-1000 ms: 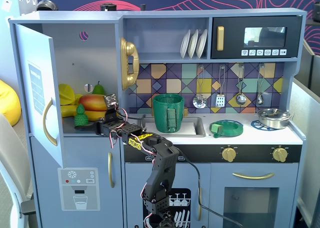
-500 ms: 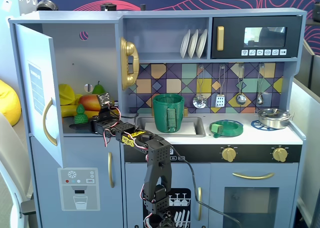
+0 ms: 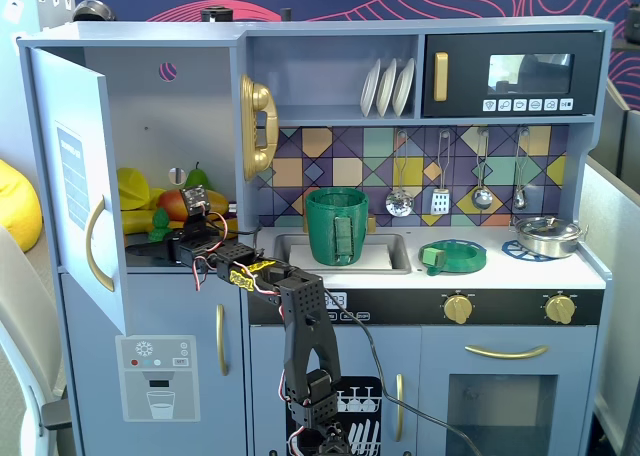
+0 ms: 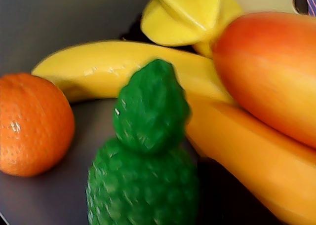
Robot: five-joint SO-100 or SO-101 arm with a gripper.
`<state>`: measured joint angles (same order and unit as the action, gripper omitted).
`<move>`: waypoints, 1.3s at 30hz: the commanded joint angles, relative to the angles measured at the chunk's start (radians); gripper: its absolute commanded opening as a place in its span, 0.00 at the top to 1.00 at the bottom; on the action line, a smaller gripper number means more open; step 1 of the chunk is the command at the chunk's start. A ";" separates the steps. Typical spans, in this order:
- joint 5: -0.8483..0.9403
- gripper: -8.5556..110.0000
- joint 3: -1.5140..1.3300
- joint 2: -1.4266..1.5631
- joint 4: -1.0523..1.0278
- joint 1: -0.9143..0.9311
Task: Pick up the green pineapple from the left cabinet and place it in the green recipient
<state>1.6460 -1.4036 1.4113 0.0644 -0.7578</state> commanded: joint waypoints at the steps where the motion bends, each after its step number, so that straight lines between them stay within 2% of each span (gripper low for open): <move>1: 0.069 0.68 0.137 -0.028 -0.008 -0.014; 3: 0.133 0.89 0.149 -0.044 -0.015 -0.014; 4: 0.123 0.93 0.164 -0.055 -0.011 -0.014; 6: 0.081 0.93 0.195 -0.067 -0.020 -0.005; 11: 0.164 0.93 0.169 0.049 -0.135 0.015; 18: 0.371 0.93 -0.098 0.526 -0.337 -0.009; 25: 0.402 0.93 -0.295 0.919 -0.546 0.002; 33: 0.299 0.93 -0.301 1.117 -0.733 0.293; 39: 0.216 0.93 -0.225 1.003 -0.719 0.621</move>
<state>1.9113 -1.7135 2.4743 -0.6734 -0.3129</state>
